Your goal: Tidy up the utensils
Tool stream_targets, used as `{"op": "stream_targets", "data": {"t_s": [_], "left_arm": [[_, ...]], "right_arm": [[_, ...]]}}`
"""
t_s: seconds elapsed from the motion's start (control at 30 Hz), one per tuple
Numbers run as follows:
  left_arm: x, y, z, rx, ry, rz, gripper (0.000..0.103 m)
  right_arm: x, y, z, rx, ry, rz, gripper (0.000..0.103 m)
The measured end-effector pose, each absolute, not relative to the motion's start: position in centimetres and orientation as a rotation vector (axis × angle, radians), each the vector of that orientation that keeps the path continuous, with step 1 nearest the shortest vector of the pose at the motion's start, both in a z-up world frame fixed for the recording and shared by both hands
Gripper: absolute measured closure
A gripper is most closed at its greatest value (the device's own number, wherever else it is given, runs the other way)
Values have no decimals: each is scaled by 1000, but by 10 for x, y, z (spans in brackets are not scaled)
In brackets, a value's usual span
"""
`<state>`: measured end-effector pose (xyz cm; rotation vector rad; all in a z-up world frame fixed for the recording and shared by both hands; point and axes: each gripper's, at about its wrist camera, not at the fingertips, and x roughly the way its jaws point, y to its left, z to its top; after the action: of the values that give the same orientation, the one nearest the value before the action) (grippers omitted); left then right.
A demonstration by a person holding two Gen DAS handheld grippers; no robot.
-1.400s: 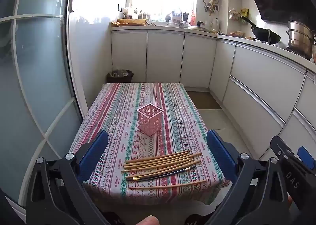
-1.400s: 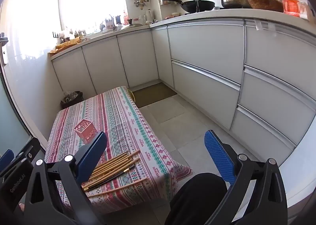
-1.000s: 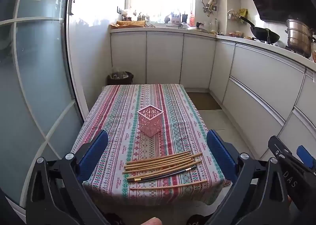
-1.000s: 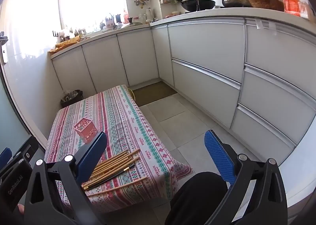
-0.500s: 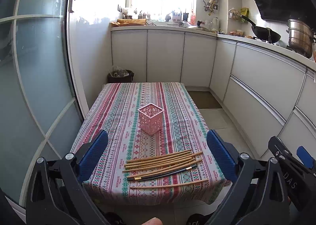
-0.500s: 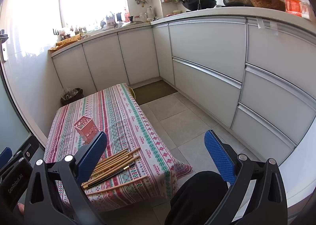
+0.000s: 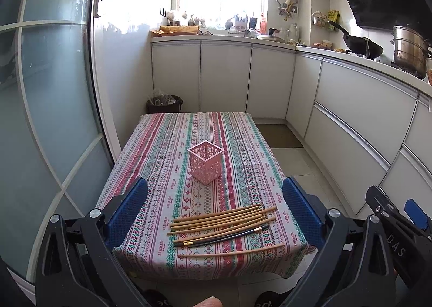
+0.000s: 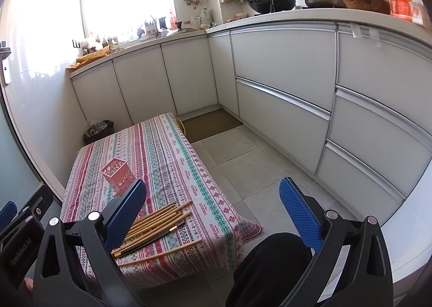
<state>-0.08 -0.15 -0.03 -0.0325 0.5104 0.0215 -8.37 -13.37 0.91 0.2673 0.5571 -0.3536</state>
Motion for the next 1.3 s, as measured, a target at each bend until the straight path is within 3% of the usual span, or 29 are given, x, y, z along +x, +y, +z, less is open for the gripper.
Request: {"op": "stream_targets", "data": {"t_s": [1.3], "left_arm": [[1, -1, -3, -36, 529, 22, 7]], "right_arm": [[-82, -131, 7, 266, 574, -346, 7]]}}
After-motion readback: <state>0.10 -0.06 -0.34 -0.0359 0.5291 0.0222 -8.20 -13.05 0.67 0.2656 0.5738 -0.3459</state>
